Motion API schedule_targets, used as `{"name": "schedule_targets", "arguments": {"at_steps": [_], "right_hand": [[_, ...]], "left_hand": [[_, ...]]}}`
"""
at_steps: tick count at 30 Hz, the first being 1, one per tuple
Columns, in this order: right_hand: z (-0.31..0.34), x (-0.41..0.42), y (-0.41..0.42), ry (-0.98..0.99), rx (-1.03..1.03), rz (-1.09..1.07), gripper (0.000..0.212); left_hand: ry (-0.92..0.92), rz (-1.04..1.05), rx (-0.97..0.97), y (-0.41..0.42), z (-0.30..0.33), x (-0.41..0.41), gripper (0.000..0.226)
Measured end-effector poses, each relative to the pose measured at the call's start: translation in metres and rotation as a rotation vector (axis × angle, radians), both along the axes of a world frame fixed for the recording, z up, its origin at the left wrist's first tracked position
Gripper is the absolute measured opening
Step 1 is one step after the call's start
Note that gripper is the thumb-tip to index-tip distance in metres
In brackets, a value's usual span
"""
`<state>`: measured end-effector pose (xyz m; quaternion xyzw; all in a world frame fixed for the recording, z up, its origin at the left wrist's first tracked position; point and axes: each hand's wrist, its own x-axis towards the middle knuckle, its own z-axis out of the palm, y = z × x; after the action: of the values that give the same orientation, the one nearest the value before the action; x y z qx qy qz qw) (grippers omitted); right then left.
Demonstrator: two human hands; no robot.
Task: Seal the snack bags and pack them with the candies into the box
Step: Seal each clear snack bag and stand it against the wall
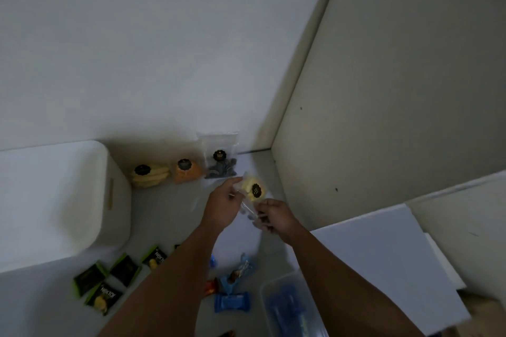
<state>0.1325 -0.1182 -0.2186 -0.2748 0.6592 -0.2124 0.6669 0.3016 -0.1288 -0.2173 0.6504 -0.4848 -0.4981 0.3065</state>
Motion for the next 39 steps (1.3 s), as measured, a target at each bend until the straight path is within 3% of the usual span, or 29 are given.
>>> {"name": "schedule_targets", "arguments": {"at_steps": [4,6,10,15,18,28,34,39], "right_hand": [[0.04,0.012,0.022,-0.046,-0.053,0.009,0.017],[0.06,0.02,0.036,-0.129,-0.063,-0.026,0.03],[0.085,0.041,0.062,-0.185,-0.142,-0.048,0.04],[0.113,0.068,0.087,-0.093,-0.26,-0.16,0.017],[0.128,0.083,0.099,-0.087,-0.288,-0.156,0.019],[0.15,0.129,0.131,-0.046,-0.422,-0.144,0.014],[0.163,0.134,0.134,0.036,-0.5,0.008,0.02],[0.17,0.141,0.128,0.198,-0.605,0.128,0.031]], "left_hand": [[-0.032,0.005,-0.065,0.013,0.023,0.013,0.01],[-0.135,0.02,-0.113,0.02,0.04,0.017,0.005],[-0.289,0.042,-0.162,0.044,0.069,0.028,0.018],[-0.474,-0.043,-0.245,0.085,0.095,0.047,0.03],[-0.551,-0.126,-0.332,0.109,0.107,0.064,0.027],[-0.624,-0.216,-0.451,0.159,0.133,0.101,0.037],[-0.557,-0.165,-0.285,0.164,0.147,0.116,0.043],[-0.513,-0.067,-0.293,0.158,0.164,0.124,0.042]]}}
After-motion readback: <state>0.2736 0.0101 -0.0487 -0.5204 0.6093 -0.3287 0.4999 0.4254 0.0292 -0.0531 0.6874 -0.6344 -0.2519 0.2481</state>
